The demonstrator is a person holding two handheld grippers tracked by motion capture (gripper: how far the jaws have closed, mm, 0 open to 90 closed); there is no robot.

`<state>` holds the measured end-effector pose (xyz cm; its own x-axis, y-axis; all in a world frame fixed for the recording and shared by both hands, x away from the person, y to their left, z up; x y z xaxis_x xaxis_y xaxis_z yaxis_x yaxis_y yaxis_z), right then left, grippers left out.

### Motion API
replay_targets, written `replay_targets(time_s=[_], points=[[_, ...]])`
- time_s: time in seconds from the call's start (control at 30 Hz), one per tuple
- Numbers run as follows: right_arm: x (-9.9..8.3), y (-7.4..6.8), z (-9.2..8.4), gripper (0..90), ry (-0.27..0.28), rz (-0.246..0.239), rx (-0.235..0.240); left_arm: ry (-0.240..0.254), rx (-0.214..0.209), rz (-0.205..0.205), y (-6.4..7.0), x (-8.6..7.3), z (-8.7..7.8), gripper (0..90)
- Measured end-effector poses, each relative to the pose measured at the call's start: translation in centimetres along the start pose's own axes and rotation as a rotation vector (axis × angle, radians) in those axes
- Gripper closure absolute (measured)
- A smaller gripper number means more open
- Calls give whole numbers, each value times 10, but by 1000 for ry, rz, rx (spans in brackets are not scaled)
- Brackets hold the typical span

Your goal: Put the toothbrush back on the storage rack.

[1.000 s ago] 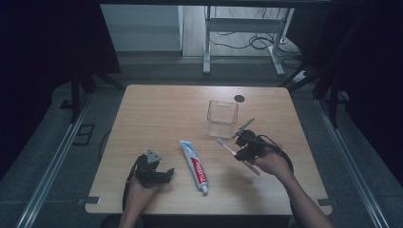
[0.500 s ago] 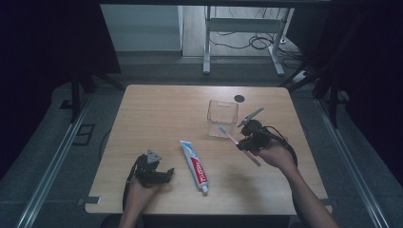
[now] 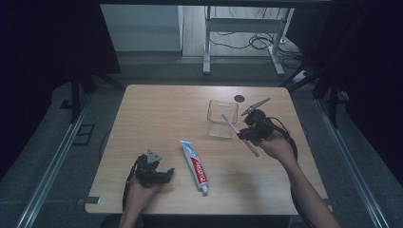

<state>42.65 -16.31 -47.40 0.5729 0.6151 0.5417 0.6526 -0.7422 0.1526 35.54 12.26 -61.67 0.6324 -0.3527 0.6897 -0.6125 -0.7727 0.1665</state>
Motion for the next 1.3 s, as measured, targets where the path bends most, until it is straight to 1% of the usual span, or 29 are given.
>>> replay_targets(time_s=[0.13,0.17,0.2,0.23,0.43,0.53,0.93,1.3], points=[[7,7,-1,785,25,13,-9,0,0,0,0,0,0,138],[9,8,-1,785,28,23,-12,0,0,0,0,0,0,138],[12,10,-1,785,41,23,-12,0,1,0,0,0,0,138],[13,11,-1,785,41,31,-12,0,1,0,0,0,0,138],[22,17,4,785,64,36,-28,0,1,0,0,0,0,138],[26,19,6,785,70,46,-37,0,0,0,0,0,0,138],[43,26,15,785,93,58,-60,-2,-1,0,0,0,0,138],[62,32,22,785,113,47,-78,0,1,-1,0,0,0,138]])
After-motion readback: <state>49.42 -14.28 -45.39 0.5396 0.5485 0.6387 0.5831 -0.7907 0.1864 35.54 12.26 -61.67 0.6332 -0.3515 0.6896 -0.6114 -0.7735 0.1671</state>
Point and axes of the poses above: each handheld gripper's, and its own axes: z roughly forward along the jaws, x roughly out of its top, y roughly to its right, the point moved 10 cm from there along z, roughly forward along the jaws, and after that the axes turned 11 degrees about -x, right-handed, at the moved point
